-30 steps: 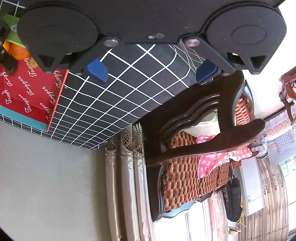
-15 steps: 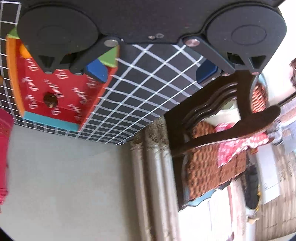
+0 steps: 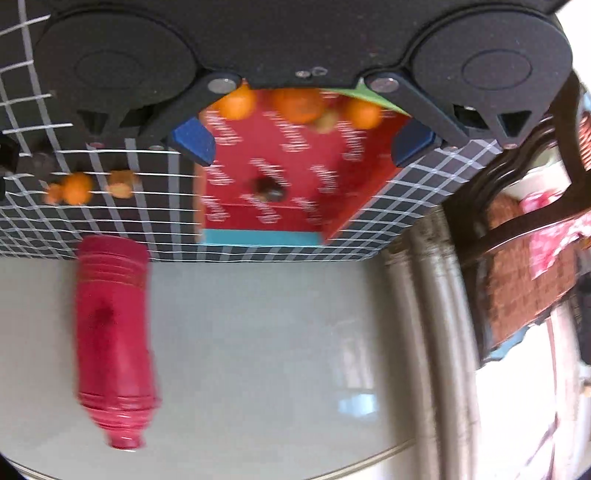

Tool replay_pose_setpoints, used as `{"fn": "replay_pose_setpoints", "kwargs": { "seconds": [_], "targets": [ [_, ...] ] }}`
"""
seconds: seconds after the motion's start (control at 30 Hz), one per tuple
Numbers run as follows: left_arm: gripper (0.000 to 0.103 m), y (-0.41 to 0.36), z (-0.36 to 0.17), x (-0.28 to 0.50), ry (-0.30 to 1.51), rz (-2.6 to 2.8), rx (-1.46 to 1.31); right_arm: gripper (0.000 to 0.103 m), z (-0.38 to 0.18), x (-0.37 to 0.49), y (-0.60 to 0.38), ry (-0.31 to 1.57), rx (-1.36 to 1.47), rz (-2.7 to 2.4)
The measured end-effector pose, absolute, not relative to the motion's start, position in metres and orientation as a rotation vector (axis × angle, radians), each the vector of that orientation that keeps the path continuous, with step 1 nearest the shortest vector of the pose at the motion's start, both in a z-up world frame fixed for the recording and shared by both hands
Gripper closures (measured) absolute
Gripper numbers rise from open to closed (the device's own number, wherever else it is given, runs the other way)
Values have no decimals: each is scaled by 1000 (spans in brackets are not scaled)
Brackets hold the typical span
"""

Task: Organize fruits
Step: 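Lower the left gripper onto the other dark brown lump and close it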

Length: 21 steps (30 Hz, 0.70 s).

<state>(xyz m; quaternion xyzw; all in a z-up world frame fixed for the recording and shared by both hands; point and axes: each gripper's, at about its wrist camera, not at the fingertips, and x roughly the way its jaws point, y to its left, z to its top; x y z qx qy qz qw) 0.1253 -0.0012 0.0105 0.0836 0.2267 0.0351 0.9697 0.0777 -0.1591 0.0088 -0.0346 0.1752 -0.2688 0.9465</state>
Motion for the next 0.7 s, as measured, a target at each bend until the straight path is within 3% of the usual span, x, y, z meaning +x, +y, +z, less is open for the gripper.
{"fn": "replay_pose_setpoints", "kwargs": {
  "seconds": [0.33,0.7],
  "targets": [
    [9,-84,-12,122,457,-128,244,0,7,41,-220,372,-77,-770],
    [24,-157,-36,133,487,-257,271,0,8,6,-274,363,-67,-866]
  ]
}}
